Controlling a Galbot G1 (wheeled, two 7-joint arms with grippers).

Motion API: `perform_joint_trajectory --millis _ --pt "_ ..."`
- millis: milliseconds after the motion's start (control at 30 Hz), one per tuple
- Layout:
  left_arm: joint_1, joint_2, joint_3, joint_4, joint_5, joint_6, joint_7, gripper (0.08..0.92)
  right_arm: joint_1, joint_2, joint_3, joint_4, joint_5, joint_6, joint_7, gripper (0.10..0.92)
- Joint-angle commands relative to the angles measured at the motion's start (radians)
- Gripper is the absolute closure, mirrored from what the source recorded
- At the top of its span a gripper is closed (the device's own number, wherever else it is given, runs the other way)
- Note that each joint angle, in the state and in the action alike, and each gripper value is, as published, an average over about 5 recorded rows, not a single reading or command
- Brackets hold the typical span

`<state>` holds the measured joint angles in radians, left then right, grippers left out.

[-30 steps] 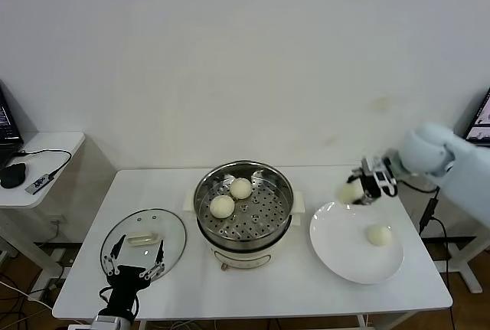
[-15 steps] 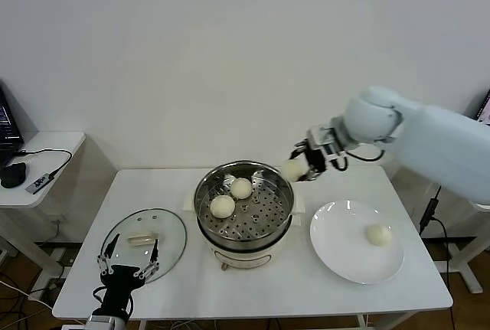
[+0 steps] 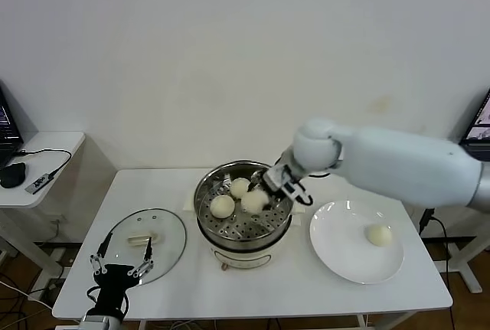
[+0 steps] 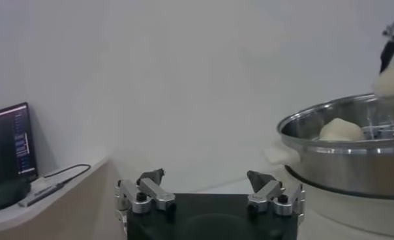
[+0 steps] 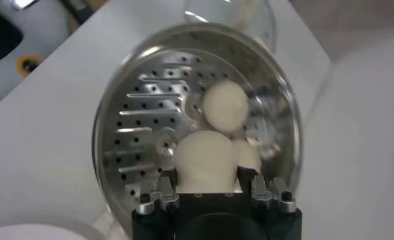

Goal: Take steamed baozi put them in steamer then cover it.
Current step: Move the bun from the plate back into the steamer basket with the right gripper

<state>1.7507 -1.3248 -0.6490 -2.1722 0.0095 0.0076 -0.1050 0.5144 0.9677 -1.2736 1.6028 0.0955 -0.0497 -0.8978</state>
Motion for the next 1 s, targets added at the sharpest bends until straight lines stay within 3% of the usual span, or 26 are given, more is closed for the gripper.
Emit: perform_joint_trajectory --millis 33,1000 --pt "-0.001 -0.002 -0.006 0.001 -0.002 -0.001 -0.001 0.177 -0.012 0.098 -0.062 -0.023 -0.153 0.181 0.021 0.432" --pt "-0.010 -0.008 -0.003 0.015 -0.006 -0.009 -0.003 0.177 0.028 0.138 -0.107 -0.031 -0.157 0.233 -0.056 0.402"
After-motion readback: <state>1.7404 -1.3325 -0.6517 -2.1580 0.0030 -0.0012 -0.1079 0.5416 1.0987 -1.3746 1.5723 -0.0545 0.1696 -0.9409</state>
